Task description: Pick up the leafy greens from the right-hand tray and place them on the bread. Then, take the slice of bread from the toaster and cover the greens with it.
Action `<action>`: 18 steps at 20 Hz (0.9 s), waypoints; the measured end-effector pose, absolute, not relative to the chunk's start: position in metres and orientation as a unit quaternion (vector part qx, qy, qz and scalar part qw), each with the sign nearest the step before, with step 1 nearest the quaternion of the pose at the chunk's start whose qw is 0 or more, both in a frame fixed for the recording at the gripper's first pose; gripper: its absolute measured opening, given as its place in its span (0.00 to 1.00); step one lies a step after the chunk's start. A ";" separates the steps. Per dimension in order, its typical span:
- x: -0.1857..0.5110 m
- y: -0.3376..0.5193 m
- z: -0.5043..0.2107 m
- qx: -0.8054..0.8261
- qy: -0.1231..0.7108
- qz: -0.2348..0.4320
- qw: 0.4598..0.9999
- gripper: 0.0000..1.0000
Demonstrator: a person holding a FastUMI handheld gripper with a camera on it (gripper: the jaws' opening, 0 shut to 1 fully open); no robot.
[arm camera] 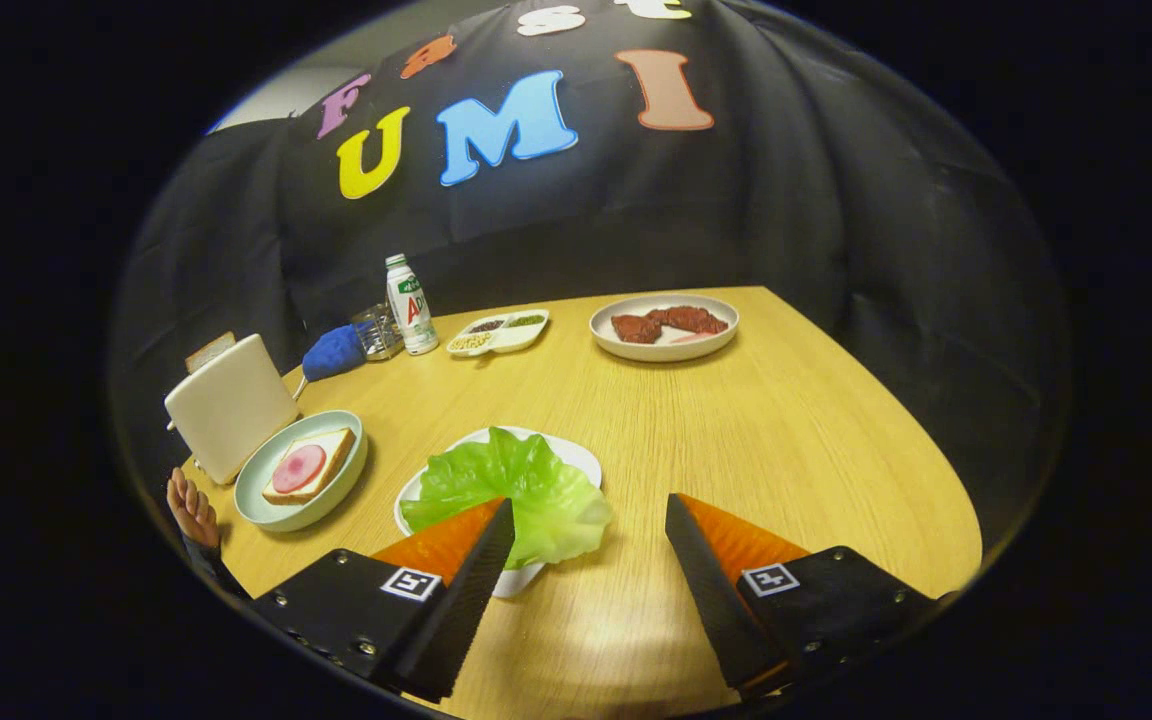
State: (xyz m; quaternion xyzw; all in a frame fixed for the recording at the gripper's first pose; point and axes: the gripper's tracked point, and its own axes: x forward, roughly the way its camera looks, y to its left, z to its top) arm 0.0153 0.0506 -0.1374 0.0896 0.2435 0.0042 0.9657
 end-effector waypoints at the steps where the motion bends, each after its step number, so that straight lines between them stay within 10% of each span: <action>1: 0.015 0.050 -0.141 0.091 0.251 0.004 0.964 0.94; 6: 0.022 0.059 -0.150 0.113 0.271 0.026 0.956 0.82; 8: 0.022 0.063 -0.154 0.116 0.277 0.036 0.953 0.51; 10: 0.021 0.066 -0.149 0.121 0.273 0.051 0.953 0.48; 11: 0.019 0.068 -0.147 0.117 0.275 0.057 0.952 0.11; 16: 0.028 0.076 -0.150 0.093 0.258 0.073 0.959 0.17; 18: 0.029 0.069 -0.150 0.072 0.258 0.058 0.962 0.00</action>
